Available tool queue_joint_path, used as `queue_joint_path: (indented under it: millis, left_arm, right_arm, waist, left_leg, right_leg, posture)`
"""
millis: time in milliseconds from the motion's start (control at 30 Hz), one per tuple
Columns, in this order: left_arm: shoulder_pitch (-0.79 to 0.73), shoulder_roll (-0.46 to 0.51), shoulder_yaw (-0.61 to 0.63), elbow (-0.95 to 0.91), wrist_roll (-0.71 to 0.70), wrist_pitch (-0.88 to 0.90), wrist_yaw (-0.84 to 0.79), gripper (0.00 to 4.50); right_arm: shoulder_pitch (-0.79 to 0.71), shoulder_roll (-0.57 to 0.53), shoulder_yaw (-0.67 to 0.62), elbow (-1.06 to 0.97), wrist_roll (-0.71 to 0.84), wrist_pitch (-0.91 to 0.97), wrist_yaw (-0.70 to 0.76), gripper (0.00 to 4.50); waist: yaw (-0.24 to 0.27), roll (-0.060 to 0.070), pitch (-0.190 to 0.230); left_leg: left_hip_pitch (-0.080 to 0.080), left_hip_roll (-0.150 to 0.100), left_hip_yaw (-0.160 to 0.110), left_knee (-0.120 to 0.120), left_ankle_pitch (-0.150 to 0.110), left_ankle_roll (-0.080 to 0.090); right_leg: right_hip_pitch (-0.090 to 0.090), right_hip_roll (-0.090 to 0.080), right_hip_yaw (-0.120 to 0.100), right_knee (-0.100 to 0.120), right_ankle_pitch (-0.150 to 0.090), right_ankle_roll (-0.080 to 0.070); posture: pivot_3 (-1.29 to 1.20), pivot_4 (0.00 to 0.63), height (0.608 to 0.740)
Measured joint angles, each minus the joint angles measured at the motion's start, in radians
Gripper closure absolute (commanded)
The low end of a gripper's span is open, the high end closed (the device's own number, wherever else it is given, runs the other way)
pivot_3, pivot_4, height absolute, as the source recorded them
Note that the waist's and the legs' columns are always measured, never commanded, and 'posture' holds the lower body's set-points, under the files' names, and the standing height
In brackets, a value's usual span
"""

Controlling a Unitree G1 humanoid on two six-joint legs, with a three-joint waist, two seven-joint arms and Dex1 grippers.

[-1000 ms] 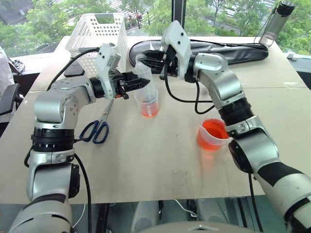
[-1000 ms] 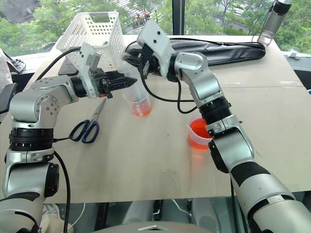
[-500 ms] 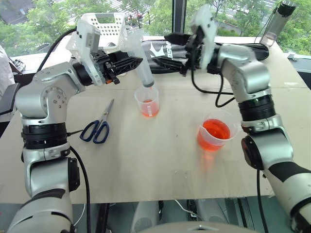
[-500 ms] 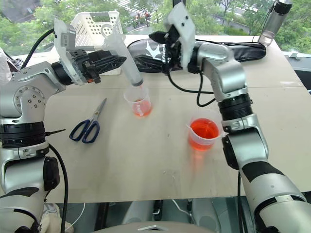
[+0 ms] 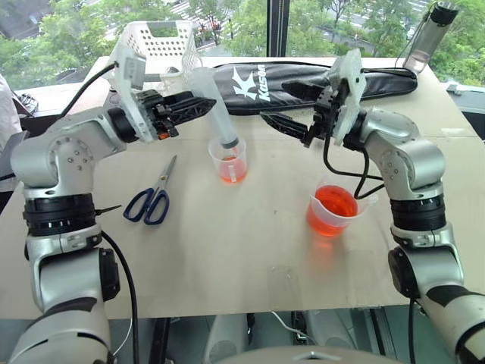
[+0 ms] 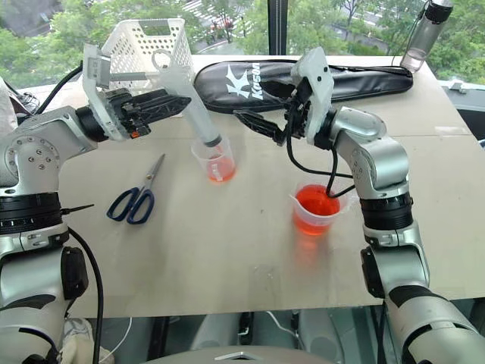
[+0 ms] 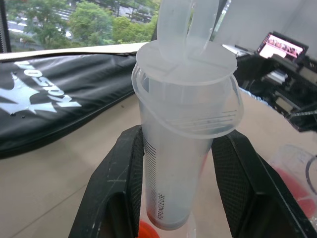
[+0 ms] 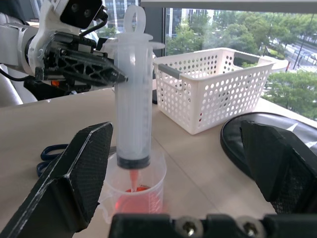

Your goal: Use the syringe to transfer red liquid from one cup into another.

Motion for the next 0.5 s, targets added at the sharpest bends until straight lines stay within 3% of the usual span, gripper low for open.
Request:
queue_joint_path:
  millis: [167,300,367,500]
  left_arm:
    - [-0.143,-0.004,0.12,0.161,-0.053,0.154,0.148,2.89]
    - [-0.351,0.093,0.179,0.436,-0.06,0.311,0.237,2.89]
    - [-0.401,0.185,0.149,0.543,-0.025,0.354,0.21,2.89]
    - [-0.401,0.247,0.042,0.63,0.033,0.391,0.135,2.89]
  right_arm:
    - [0.057,-0.034,-0.035,-0.063,0.045,0.02,-0.019,0.05]
    - [0.131,-0.061,-0.082,-0.168,0.116,0.025,-0.02,0.05]
    - [0.185,-0.09,-0.111,-0.212,0.14,0.039,-0.038,0.05]
    - [0.223,-0.117,-0.117,-0.243,0.143,0.04,-0.065,0.05]
  waist:
    - [0.003,-0.001,0.0]
    - [-0.005,-0.004,0.0]
    - [-0.013,-0.004,0.0]
    - [-0.014,-0.004,0.0]
  left_leg:
    - [0.0,0.0,-0.001,0.001,0.0,0.0]
    - [0.0,-0.001,-0.001,0.001,0.0,0.0]
    - [0.001,-0.001,0.0,-0.001,0.0,0.0]
    - [0.001,-0.001,0.0,0.0,0.0,0.0]
  right_leg:
    - [0.0,0.0,-0.002,0.0,0.0,0.0]
    - [0.0,0.001,-0.002,0.0,0.0,0.0]
    - [0.0,0.001,-0.001,0.0,0.0,0.0]
    - [0.0,0.001,-0.001,0.0,0.0,0.0]
  posture:
    - [0.0,0.15,0.724]
    - [0.0,0.15,0.724]
    - [0.0,0.15,0.724]
    - [0.0,0.15,0.724]
